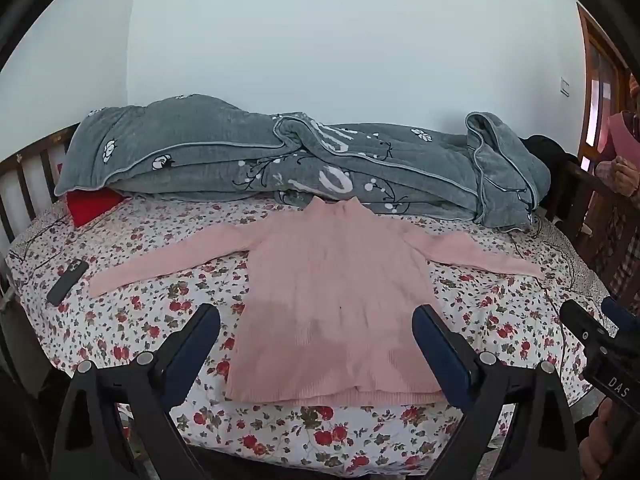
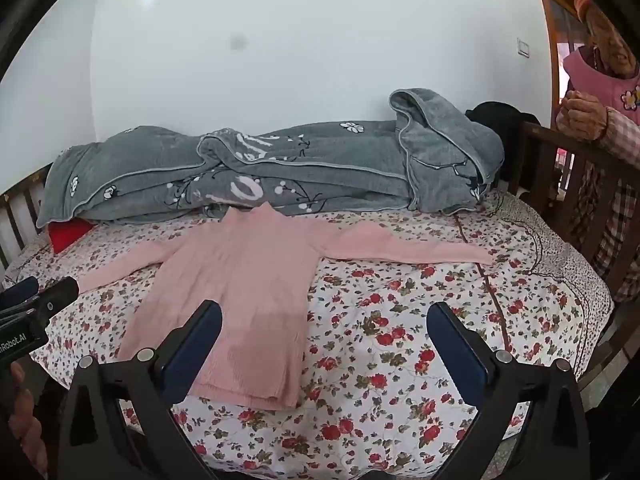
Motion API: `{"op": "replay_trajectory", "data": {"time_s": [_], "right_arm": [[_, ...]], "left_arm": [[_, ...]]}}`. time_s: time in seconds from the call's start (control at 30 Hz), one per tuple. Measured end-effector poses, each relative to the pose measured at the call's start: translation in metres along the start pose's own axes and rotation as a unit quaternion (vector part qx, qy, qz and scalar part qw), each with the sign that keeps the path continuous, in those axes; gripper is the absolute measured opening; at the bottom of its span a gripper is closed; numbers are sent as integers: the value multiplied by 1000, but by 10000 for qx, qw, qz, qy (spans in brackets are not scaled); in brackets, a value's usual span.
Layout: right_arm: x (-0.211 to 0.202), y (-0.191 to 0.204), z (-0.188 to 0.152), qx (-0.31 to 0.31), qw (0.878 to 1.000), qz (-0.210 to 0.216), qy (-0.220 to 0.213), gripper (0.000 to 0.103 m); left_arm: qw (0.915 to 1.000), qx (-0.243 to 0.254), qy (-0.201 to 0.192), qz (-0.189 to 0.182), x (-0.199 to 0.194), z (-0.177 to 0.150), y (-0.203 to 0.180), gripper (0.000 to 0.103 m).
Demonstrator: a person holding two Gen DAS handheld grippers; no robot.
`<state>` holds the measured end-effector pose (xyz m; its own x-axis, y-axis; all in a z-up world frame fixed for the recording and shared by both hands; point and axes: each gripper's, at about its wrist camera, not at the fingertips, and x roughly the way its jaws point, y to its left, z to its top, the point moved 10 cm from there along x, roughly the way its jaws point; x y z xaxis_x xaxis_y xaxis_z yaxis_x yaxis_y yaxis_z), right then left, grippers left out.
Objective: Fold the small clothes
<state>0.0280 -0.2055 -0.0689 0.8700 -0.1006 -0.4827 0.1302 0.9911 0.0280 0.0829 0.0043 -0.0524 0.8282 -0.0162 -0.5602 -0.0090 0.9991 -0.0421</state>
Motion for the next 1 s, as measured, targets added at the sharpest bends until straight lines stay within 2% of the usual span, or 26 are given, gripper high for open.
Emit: {"op": "replay_trajectory", "data": {"time_s": [1.0], "right_arm": [[-2, 7, -2, 47, 10000, 57, 14, 101]], "left_arm": [[10000, -42, -1, -26, 0, -5, 6, 98]]}}
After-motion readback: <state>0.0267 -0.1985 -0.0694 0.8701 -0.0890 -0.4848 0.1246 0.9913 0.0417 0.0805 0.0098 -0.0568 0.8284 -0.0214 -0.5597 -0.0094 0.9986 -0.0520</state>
